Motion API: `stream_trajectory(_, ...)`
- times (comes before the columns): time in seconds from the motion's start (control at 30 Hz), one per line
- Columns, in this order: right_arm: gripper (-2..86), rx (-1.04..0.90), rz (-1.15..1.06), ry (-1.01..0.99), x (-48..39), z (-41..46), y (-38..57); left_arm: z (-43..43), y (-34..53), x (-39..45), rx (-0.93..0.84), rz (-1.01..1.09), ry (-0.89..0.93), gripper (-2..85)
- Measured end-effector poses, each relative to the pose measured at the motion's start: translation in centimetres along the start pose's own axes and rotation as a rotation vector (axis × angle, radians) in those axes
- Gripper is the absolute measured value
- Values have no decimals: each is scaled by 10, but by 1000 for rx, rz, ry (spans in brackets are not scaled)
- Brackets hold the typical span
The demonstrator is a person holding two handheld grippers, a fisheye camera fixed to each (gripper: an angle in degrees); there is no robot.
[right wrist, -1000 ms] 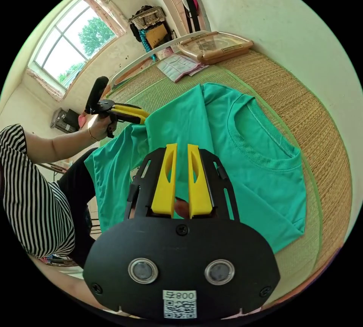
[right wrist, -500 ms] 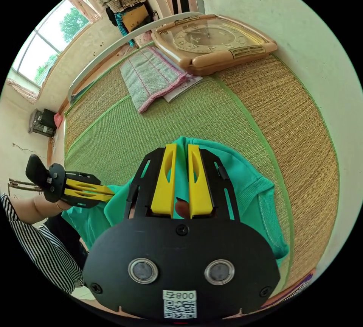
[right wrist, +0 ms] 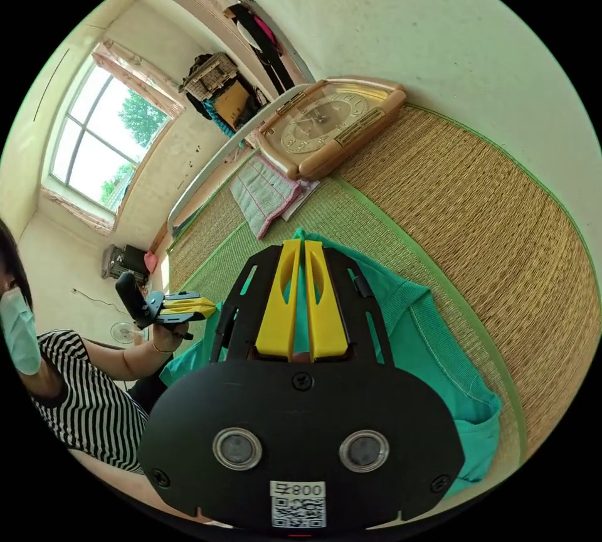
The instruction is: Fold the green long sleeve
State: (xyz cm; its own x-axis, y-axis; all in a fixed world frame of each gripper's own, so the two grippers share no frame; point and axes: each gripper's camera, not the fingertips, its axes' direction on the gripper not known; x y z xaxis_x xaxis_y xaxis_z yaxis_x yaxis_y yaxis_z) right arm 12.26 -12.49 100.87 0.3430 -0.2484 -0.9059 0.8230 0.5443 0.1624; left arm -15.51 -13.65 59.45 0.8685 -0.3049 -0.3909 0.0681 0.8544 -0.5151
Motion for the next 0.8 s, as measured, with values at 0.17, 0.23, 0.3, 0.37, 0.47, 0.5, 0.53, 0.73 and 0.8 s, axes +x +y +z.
stream_trajectory(0.17, 4, -64, 78, -32, 28, 28, 8, -1, 3, -9, -24, -17, -30, 5)
stream_trajectory(0.23, 4, -88, 100, -26, 34, 39, 7, 0, 5, -12, -41, -31, -22, 5)
stream_trajectory(0.3, 5, -102, 103, -23, 36, 46, 5, -2, 6, -14, -46, -38, -24, 6)
stream_trajectory(0.37, 6, -104, 77, -16, 30, 50, -3, -6, 6, -15, -52, -38, -26, 6)
stream_trajectory(0.47, 5, -85, 26, 37, 16, 44, -14, -10, 4, -13, -57, -34, -32, 7)
stream_trajectory(0.5, 5, -85, 11, 45, 12, 43, -15, -11, 4, -13, -54, -35, -32, 7)
stream_trajectory(0.53, 4, -83, -14, 51, 7, 40, -18, -15, 3, -12, -43, -42, -26, 6)
stream_trajectory(0.73, 1, -5, -60, 110, -14, 14, 9, -36, -15, 8, 61, 19, 3, 2)
stream_trajectory(0.8, 1, 5, -85, 143, -20, 13, 23, -36, -26, 16, 70, 60, 3, 2)
